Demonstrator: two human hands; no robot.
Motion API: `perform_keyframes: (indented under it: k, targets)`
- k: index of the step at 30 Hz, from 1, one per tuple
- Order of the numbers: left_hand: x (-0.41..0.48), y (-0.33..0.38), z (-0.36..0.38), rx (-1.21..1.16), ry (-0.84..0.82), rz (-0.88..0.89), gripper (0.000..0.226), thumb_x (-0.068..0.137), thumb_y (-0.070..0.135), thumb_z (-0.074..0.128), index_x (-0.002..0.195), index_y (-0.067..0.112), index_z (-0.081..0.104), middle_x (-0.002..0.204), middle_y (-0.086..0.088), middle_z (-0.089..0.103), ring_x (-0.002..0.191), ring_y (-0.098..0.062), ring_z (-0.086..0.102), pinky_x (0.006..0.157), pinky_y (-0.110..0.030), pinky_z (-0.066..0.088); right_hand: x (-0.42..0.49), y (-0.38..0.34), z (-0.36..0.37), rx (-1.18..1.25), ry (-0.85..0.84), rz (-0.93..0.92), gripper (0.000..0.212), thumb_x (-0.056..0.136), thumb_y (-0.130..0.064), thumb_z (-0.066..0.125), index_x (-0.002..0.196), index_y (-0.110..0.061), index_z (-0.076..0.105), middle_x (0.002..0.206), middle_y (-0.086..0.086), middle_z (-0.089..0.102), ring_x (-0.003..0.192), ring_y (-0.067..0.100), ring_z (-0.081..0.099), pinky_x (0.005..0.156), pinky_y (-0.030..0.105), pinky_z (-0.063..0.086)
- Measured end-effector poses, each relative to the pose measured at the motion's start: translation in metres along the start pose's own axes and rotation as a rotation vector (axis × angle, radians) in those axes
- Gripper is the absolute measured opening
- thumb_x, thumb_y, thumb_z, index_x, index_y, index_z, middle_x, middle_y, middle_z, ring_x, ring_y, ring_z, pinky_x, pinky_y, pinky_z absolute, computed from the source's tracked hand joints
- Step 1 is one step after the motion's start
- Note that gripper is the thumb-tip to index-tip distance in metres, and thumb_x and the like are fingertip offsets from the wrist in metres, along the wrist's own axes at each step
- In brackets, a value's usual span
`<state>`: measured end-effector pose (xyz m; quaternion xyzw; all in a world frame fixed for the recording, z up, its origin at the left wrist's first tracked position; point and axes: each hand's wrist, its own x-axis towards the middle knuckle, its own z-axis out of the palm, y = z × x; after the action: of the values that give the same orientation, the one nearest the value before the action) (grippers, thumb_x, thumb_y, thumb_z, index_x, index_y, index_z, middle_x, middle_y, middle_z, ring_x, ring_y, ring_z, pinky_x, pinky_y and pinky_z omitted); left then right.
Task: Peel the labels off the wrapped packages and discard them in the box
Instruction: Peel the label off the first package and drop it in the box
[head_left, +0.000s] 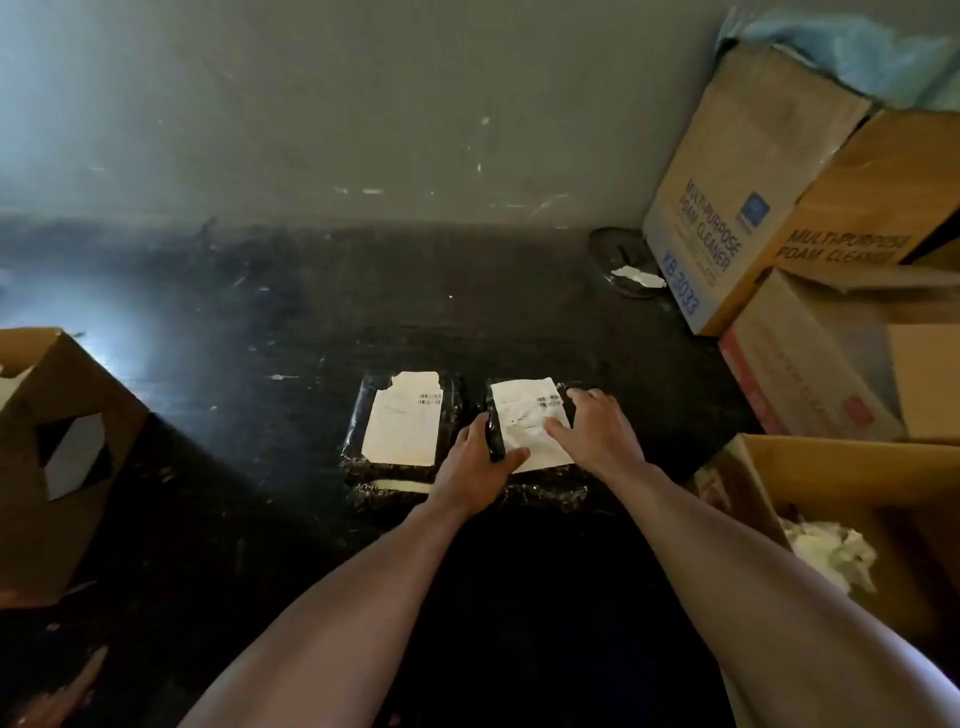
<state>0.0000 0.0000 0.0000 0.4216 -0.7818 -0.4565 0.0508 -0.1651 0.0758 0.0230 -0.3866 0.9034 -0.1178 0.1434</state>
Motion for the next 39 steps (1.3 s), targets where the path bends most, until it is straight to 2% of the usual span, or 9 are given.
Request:
perform_keyframes:
  k: [5, 8, 12, 17, 21, 25, 29, 34, 39]
  targets:
    - [0.023, -0.001, 0.012, -0.178, -0.018, -0.041, 0.103, 0.082, 0.047, 0.076, 0.159, 0.027, 0.01, 0.162, 0.001, 0.025, 0.144, -0.023, 0.033, 0.111, -0.045, 0.036, 0.034, 0.007, 0.009, 0.095, -0.002, 0.048, 0.07, 0.092, -0.05, 0.063, 0.15, -0.015, 0.043, 0.149, 0.007, 0.045, 0.138, 0.024, 0.042, 0.106, 0.04, 0.044]
    - [0.031, -0.005, 0.017, -0.208, -0.013, -0.021, 0.109, 0.077, 0.039, 0.083, 0.158, 0.031, 0.01, 0.162, 0.004, 0.024, 0.145, -0.021, 0.031, 0.112, -0.047, 0.035, 0.053, 0.012, 0.014, 0.162, -0.002, 0.044, 0.067, 0.089, -0.053, 0.066, 0.144, -0.019, 0.051, 0.138, 0.005, 0.05, 0.124, 0.019, 0.052, 0.097, 0.034, 0.048]
    - [0.03, -0.015, 0.025, -0.156, -0.046, 0.028, 0.123, 0.074, 0.04, 0.085, 0.157, 0.038, -0.005, 0.167, 0.005, 0.008, 0.15, -0.02, 0.017, 0.115, -0.052, 0.028, 0.072, 0.015, 0.019, 0.201, -0.004, 0.001, 0.049, 0.093, -0.042, 0.066, 0.135, -0.018, 0.062, 0.127, 0.007, 0.055, 0.111, 0.018, 0.058, 0.087, 0.026, 0.044]
    - [0.028, -0.026, 0.031, -0.115, -0.069, 0.092, 0.13, 0.076, 0.03, 0.086, 0.157, 0.031, -0.016, 0.167, 0.004, -0.009, 0.151, -0.011, -0.006, 0.114, -0.031, 0.014, 0.086, 0.014, 0.015, 0.274, -0.011, 0.002, 0.035, 0.087, -0.03, 0.077, 0.118, -0.015, 0.074, 0.116, 0.006, 0.071, 0.1, 0.013, 0.064, 0.085, 0.023, 0.045]
    - [0.031, -0.028, 0.034, -0.115, -0.034, 0.095, 0.128, 0.075, 0.025, 0.087, 0.158, 0.032, -0.011, 0.167, 0.005, -0.001, 0.151, -0.012, 0.001, 0.117, -0.036, 0.015, 0.092, 0.009, 0.01, 0.4, -0.026, 0.095, 0.026, 0.083, -0.021, 0.08, 0.108, -0.015, 0.077, 0.113, 0.001, 0.074, 0.101, 0.007, 0.064, 0.087, 0.02, 0.045]
    - [0.029, -0.027, 0.033, -0.124, -0.006, 0.097, 0.128, 0.069, 0.022, 0.09, 0.158, 0.036, -0.001, 0.165, 0.005, 0.018, 0.149, -0.019, 0.023, 0.118, -0.048, 0.026, 0.091, 0.005, 0.013, 0.417, 0.042, 0.104, 0.016, 0.086, -0.018, 0.077, 0.102, -0.014, 0.078, 0.108, 0.001, 0.076, 0.103, 0.01, 0.067, 0.084, 0.022, 0.048]
    - [0.026, -0.024, 0.029, -0.118, 0.007, 0.116, 0.121, 0.071, 0.015, 0.088, 0.158, 0.033, 0.005, 0.161, 0.008, 0.028, 0.145, -0.015, 0.026, 0.114, -0.042, 0.027, 0.079, 0.002, 0.017, 0.413, 0.118, 0.04, 0.008, 0.092, -0.021, 0.071, 0.097, -0.016, 0.075, 0.101, -0.004, 0.075, 0.092, 0.008, 0.066, 0.076, 0.022, 0.046]
    - [0.026, -0.022, 0.028, -0.092, 0.016, 0.102, 0.12, 0.07, 0.015, 0.089, 0.157, 0.033, 0.008, 0.156, 0.004, 0.038, 0.142, -0.021, 0.034, 0.112, -0.048, 0.033, 0.067, 0.002, 0.019, 0.431, 0.169, -0.005, 0.009, 0.096, -0.024, 0.065, 0.098, -0.017, 0.071, 0.097, -0.006, 0.07, 0.088, 0.006, 0.063, 0.073, 0.022, 0.047]
    - [0.026, -0.026, 0.031, -0.046, 0.058, 0.088, 0.12, 0.067, 0.023, 0.091, 0.157, 0.034, 0.012, 0.151, 0.0, 0.046, 0.135, -0.025, 0.046, 0.106, -0.048, 0.043, 0.058, 0.002, 0.014, 0.489, 0.127, -0.07, 0.008, 0.097, -0.022, 0.065, 0.097, -0.016, 0.071, 0.096, -0.006, 0.07, 0.092, 0.008, 0.065, 0.08, 0.026, 0.054]
